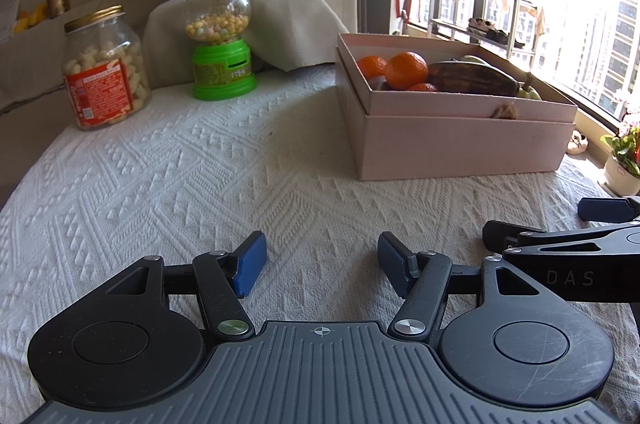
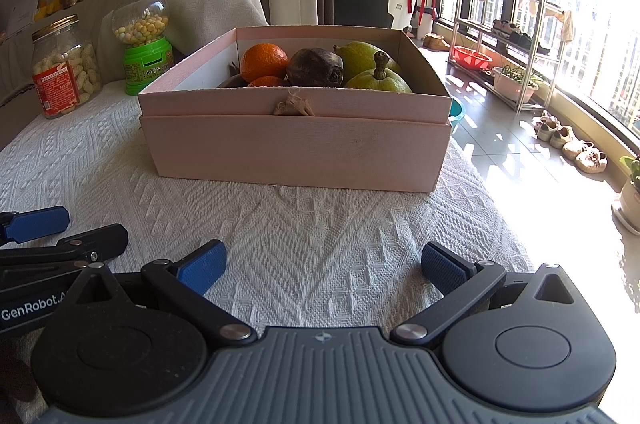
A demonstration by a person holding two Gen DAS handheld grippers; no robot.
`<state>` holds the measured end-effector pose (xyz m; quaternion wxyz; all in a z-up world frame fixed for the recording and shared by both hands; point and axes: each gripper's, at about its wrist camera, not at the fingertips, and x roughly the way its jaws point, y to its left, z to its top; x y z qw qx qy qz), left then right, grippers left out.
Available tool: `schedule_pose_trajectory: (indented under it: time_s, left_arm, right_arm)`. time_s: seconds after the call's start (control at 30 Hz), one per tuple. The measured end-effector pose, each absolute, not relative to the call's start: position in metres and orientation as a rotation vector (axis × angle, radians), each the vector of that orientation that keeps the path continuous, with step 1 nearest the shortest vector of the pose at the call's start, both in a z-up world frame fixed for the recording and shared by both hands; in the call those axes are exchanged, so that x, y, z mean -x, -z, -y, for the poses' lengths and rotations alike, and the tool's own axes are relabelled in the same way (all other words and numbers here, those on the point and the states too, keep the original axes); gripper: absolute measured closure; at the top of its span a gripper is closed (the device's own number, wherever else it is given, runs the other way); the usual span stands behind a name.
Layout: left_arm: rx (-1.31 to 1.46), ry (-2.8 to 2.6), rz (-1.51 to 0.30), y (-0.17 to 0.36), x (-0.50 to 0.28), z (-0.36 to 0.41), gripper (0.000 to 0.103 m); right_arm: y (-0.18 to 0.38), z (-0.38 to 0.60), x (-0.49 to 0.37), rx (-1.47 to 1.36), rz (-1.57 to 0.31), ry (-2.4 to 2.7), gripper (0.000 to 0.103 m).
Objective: Organize fruits
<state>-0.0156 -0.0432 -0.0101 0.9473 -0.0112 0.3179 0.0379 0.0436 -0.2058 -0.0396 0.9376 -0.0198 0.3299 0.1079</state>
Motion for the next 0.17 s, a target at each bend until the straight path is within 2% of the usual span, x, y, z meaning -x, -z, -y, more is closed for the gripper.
schedule_pose_trajectory:
  time_s: [0.17]
  left_arm:
    - [0.030,-0.069,-0.647,0.0100,0.0155,0.0407,0.035]
  right_arm:
    - [0.0396,0.2061,-0.0436,0.041,-0.674,-0.220,0.000]
